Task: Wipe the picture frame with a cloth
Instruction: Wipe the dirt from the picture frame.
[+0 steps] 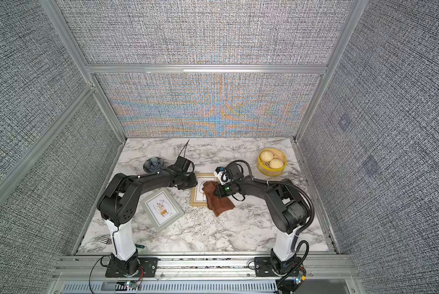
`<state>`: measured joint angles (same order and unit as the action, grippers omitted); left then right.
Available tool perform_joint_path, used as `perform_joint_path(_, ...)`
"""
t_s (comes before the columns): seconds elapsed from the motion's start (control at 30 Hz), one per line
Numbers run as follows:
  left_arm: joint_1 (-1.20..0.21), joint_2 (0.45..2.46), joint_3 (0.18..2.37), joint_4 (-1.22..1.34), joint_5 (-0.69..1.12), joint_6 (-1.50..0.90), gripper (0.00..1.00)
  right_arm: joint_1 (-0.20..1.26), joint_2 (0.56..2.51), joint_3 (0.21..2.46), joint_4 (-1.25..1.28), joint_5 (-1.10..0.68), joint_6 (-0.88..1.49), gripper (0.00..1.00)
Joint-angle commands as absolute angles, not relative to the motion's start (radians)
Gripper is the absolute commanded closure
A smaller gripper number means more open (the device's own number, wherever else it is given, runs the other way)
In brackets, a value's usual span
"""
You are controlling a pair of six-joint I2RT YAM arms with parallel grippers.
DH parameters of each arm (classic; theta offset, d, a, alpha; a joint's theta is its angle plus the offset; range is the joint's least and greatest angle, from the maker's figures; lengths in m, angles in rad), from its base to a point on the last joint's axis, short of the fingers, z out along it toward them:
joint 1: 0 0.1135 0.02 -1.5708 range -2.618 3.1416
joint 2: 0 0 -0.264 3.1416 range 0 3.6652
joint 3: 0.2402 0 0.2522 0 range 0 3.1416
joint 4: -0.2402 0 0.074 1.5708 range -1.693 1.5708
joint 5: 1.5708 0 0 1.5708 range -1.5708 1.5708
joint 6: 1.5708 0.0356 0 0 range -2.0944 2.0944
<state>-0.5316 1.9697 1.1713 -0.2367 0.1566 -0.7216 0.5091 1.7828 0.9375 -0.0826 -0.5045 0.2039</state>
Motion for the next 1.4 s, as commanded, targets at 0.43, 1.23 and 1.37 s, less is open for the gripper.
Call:
perform_joint_path(0.43,-0.536,2.042,1.159,-0.500,0.103,-0.694,0.93,0.393,2.006,1.185,-0.074,-0.415,0.275,1.00)
perform_joint_path(1.23,-0.537,2.047,1.170,-0.500,0.079,-0.786,0.93,0.459,1.733,0.832,-0.237,-0.541,0.225,1.00)
perform_joint_path(1.37,-0.536,2.041,1.169,-0.482,0.104,-0.758,0.93,0.427,1.585,0.843,-0.249,-0.465,0.241,1.00)
